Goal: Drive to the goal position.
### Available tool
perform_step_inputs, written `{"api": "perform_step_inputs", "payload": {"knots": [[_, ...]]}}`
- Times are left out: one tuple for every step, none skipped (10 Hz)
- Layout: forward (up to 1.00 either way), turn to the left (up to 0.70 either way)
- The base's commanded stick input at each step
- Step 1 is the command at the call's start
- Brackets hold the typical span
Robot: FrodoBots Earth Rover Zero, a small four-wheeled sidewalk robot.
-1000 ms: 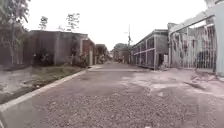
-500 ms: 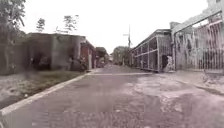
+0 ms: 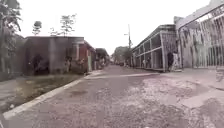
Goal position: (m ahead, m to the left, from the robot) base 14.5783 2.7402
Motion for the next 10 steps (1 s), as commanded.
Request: {"api": "perform_step_inputs", "payload": {"knots": [[1.00,0.00],[1.00,0.00],[1.00,0.00],[1.00,0.00],[1.00,0.00],[1.00,0.00],[1.00,0.00],[1.00,0.00],[1.00,0.00],[1.00,0.00]]}}
